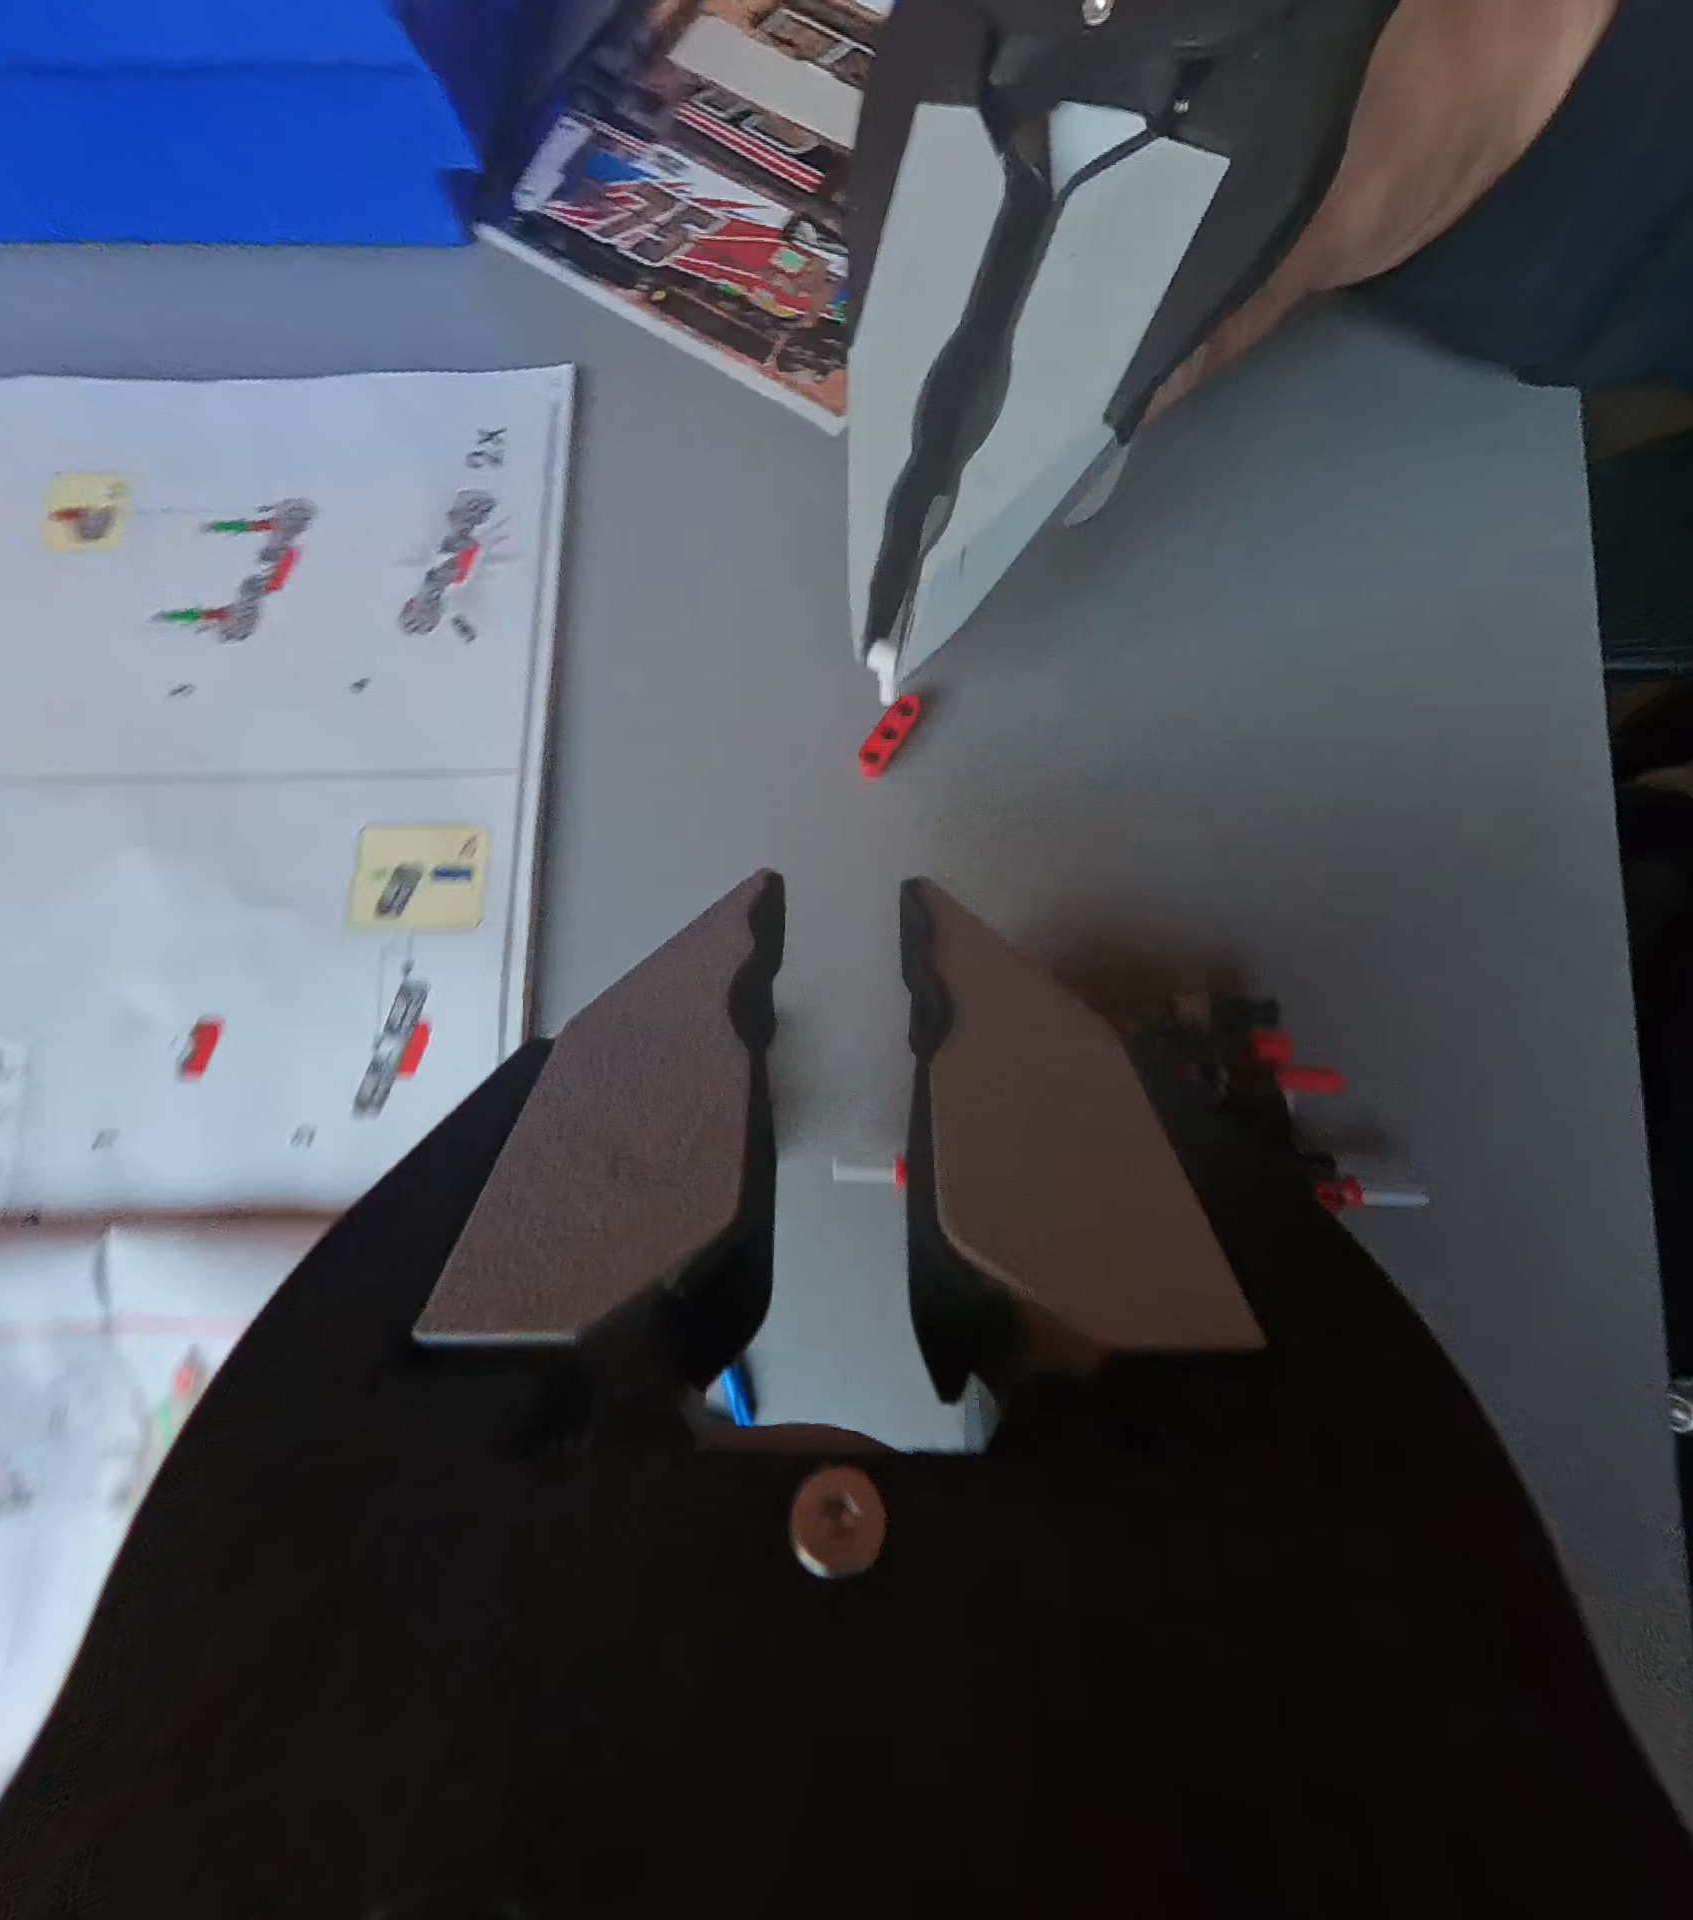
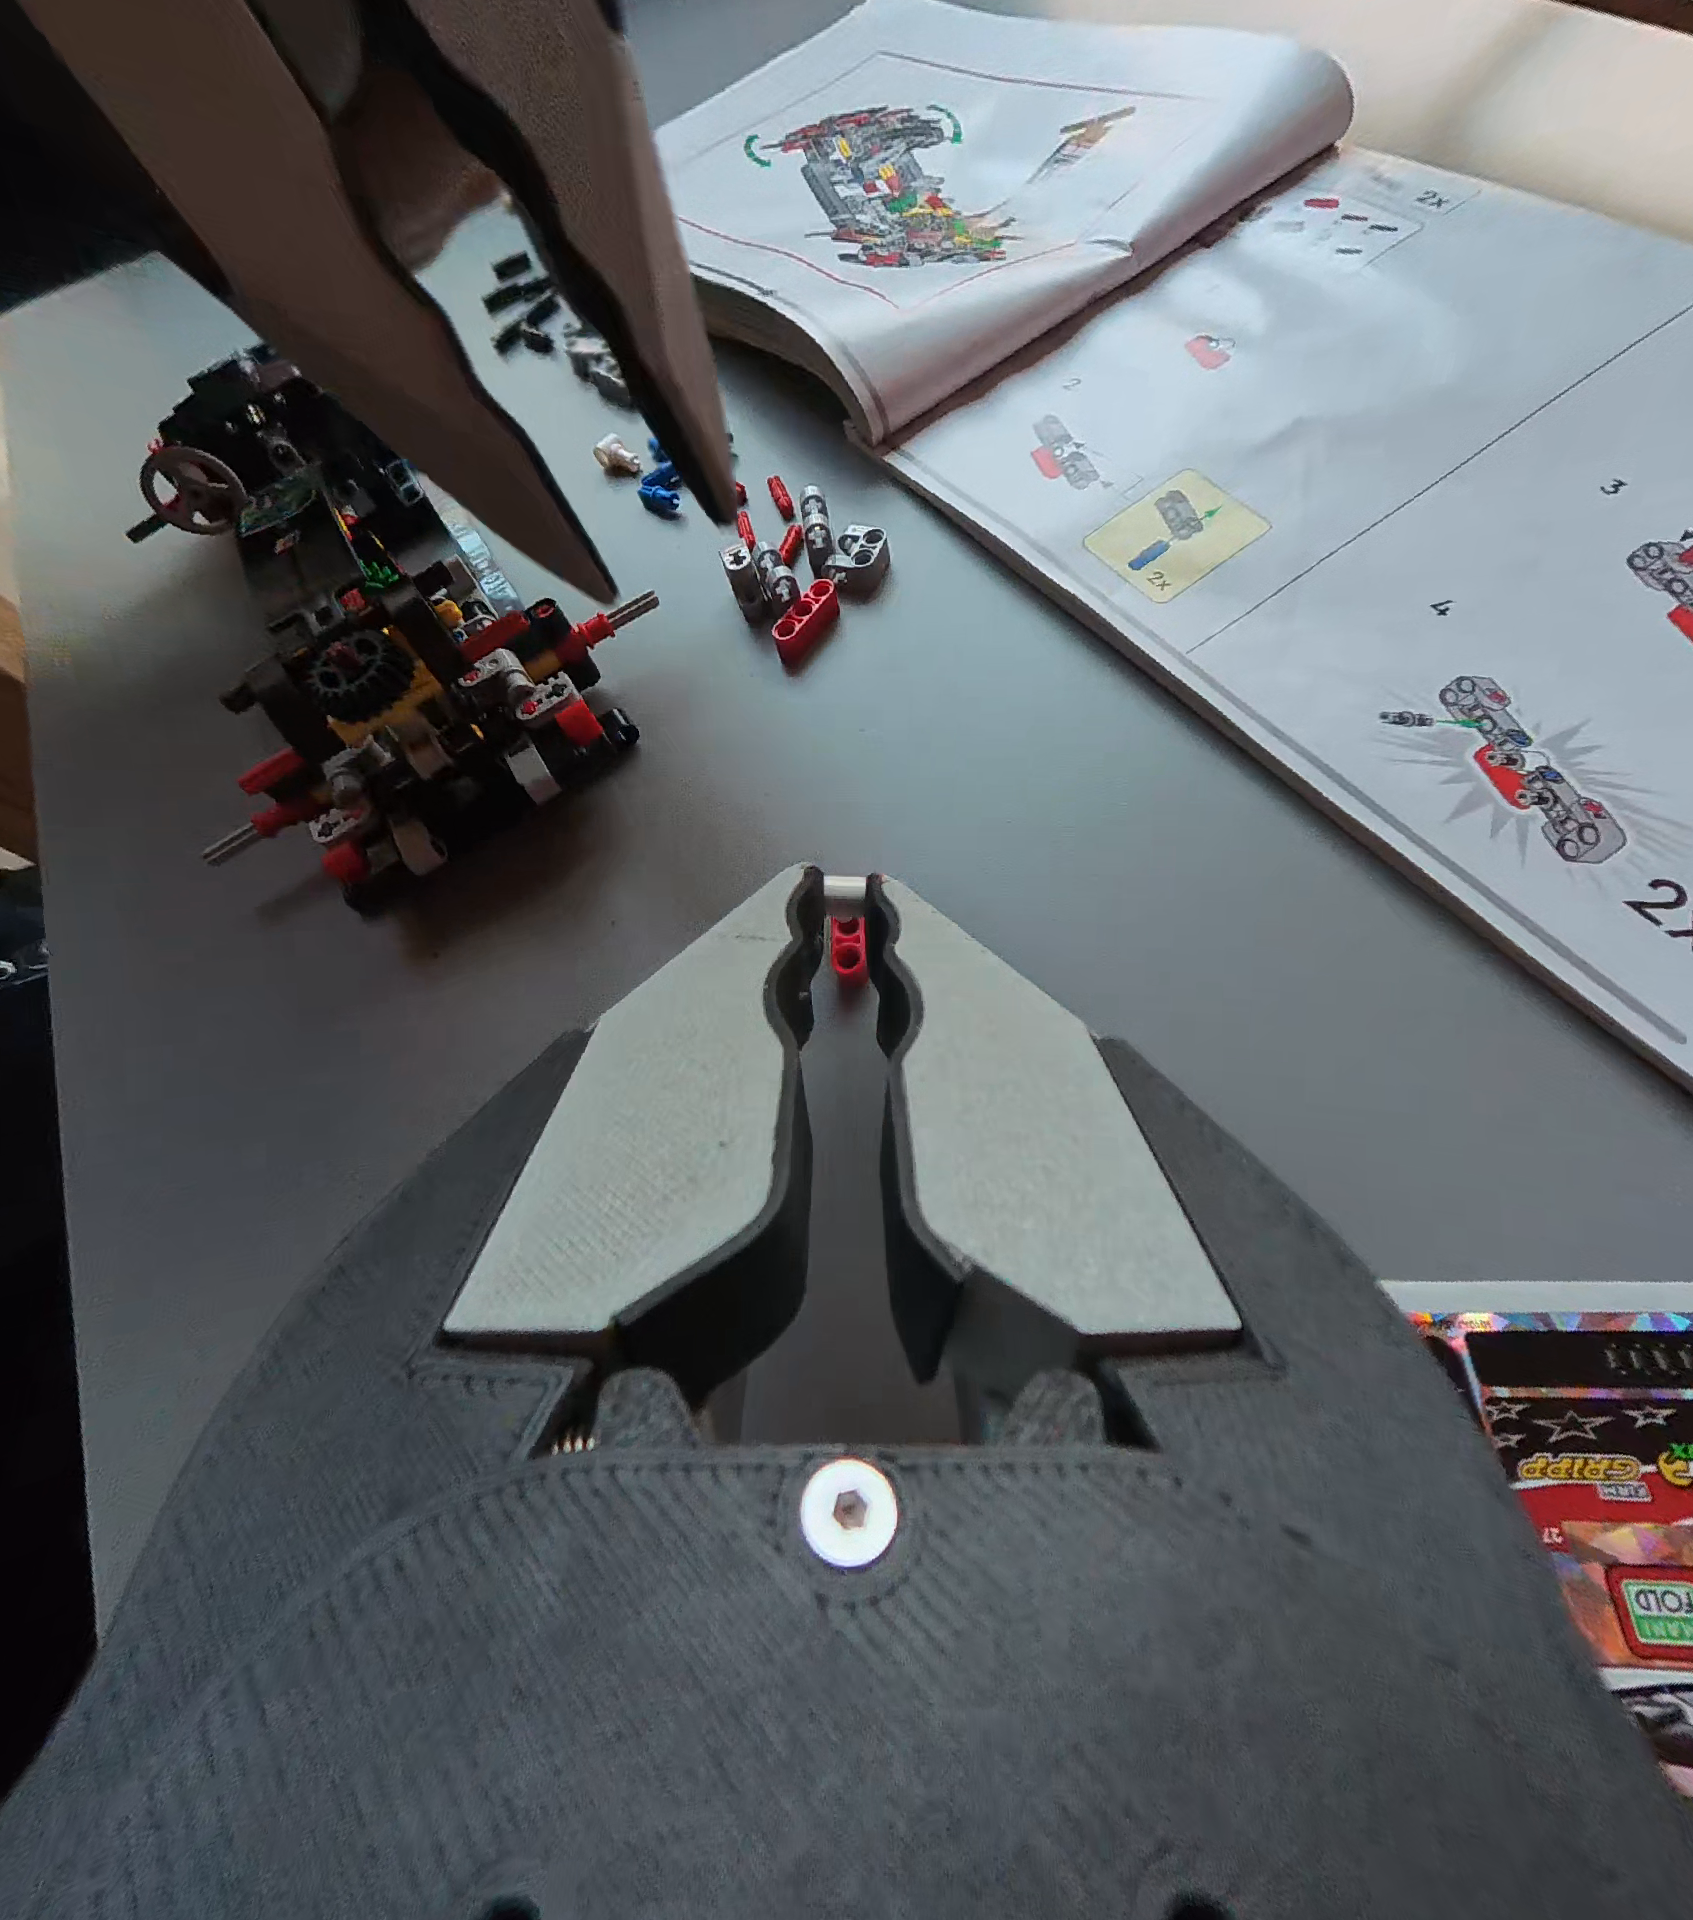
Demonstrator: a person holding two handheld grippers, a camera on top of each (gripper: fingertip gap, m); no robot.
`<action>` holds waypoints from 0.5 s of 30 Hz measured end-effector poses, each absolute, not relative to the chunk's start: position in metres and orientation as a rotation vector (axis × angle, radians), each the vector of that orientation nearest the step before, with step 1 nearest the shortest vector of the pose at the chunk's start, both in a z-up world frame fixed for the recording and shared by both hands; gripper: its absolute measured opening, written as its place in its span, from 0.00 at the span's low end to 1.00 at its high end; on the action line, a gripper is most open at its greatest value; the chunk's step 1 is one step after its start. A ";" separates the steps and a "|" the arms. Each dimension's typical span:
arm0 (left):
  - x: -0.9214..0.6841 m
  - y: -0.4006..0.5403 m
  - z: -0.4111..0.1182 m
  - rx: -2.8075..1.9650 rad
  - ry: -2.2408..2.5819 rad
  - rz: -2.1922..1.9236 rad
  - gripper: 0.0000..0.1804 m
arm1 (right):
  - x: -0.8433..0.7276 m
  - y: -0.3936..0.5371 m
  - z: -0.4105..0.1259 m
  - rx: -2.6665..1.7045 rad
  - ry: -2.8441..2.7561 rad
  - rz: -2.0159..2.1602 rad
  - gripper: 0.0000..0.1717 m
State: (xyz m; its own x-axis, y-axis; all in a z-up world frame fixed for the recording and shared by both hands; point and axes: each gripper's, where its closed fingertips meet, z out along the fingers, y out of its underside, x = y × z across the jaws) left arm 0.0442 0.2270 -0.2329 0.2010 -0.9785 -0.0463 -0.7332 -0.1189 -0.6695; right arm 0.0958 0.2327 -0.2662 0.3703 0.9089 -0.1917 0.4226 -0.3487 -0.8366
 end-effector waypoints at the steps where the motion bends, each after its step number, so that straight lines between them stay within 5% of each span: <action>1: 0.057 0.228 -0.242 -1.916 1.649 -0.587 0.11 | 0.096 0.232 -0.267 -1.933 -1.154 0.882 0.03; 7: 0.087 0.236 -0.294 -1.951 1.914 -0.535 0.12 | 0.096 0.232 -0.274 -1.970 -1.178 0.871 0.03; 15: 0.095 0.234 -0.297 -1.947 1.909 -0.607 0.02 | 0.095 0.232 -0.277 -1.977 -1.203 0.858 0.03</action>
